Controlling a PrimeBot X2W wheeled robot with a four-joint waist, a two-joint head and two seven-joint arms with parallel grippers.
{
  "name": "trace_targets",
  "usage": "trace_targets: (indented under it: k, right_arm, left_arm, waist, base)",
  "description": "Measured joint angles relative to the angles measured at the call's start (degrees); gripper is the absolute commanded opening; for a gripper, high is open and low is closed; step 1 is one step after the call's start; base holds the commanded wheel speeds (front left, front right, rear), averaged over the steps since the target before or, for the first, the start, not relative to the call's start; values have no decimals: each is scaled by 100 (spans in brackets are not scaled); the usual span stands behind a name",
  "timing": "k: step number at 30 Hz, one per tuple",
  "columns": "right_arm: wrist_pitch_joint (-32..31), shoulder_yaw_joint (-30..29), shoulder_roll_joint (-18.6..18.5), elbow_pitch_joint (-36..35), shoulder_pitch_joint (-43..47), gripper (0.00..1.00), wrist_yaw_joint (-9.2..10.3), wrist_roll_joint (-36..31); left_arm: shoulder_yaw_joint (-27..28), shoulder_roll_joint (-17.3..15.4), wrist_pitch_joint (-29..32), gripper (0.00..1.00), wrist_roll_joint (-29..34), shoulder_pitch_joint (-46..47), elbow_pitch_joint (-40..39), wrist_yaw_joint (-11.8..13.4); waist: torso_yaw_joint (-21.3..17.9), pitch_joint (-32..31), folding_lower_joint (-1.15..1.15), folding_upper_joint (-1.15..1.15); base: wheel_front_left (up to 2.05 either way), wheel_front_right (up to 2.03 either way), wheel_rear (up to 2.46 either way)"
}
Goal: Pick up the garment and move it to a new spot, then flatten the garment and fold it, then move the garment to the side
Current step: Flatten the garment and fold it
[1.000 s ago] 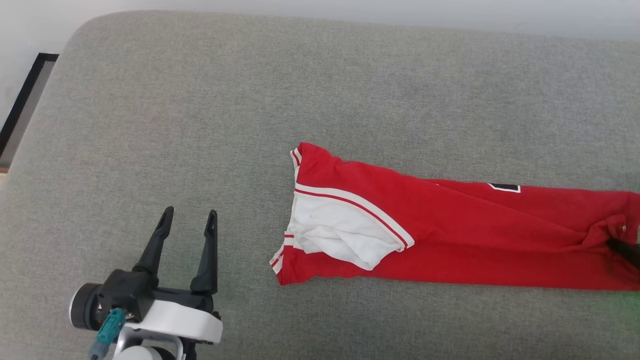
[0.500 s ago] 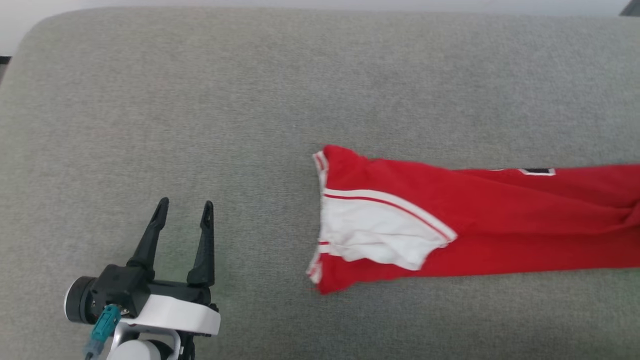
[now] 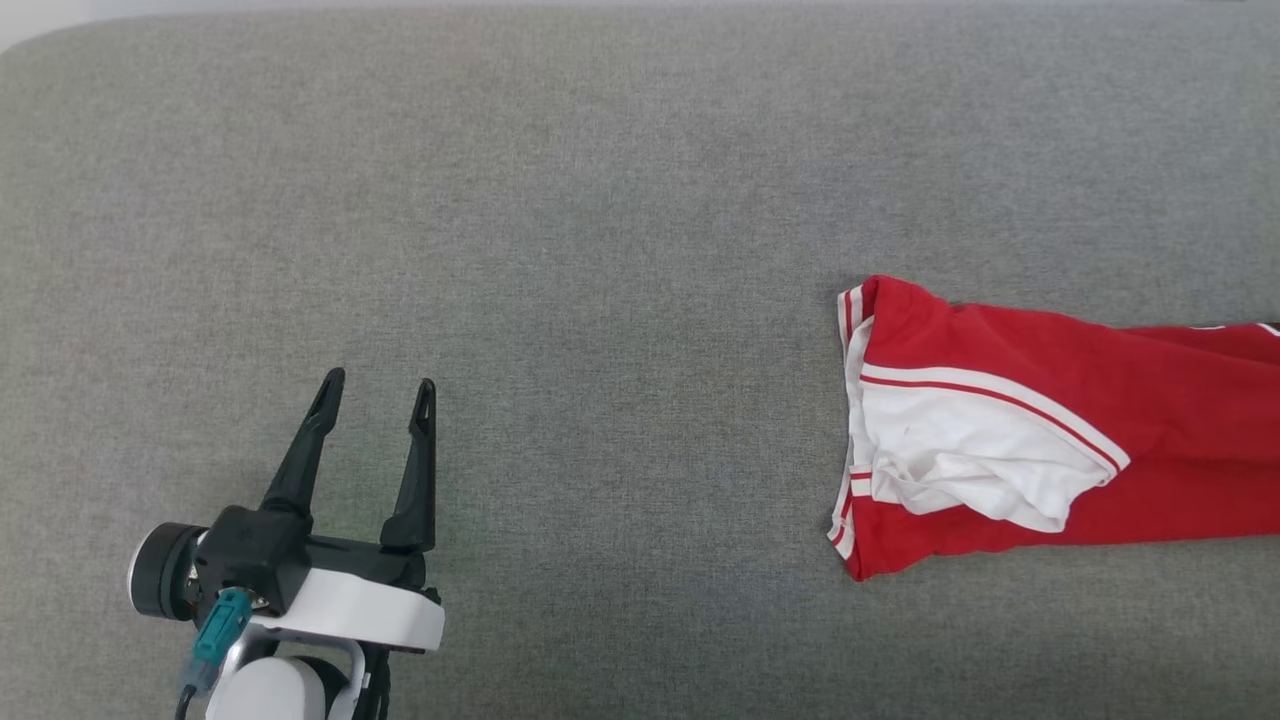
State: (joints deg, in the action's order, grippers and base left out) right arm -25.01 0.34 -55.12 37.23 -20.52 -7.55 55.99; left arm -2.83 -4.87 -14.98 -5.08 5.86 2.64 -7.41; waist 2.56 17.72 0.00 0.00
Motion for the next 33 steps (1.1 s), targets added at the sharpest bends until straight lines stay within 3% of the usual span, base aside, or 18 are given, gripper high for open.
trace_targets:
  k: [7, 16, 21, 27, 33]
  right_arm:
    - [-192, 285, 134, -691, 114, 0, 5, 49]
    - [-793, 1060, 490, -3008, 482, 0, 5, 11]
    - [-1127, 1456, 786, -3864, 559, 0, 7, -241]
    - [-1386, 1947, 1282, -4092, 347, 0, 5, -512]
    - [-1391, 2307, 1673, -3723, -43, 0, 5, -669]
  left_arm:
    - [29, 0, 0, 100, 18, -48, 81, 0]
    - [-48, 47, 0, 100, -114, -173, 124, 0]
    - [-58, 46, 0, 100, -214, -252, 156, 0]
    - [-145, 69, 0, 100, -276, -247, 176, 0]
    - [-187, 126, 1, 100, -280, -246, 196, 0]
  waist:
    - [-43, -188, 0, 0]
    - [128, -397, 0, 0]
    - [312, -419, 1, 0]
    - [579, -406, 0, 0]
    - [824, -394, 0, 0]
  base:
    - [0, 0, 0]
    - [0, 0, 0]
    - [0, 0, 0]
    - [0, 0, 0]
    - [0, 0, 0]
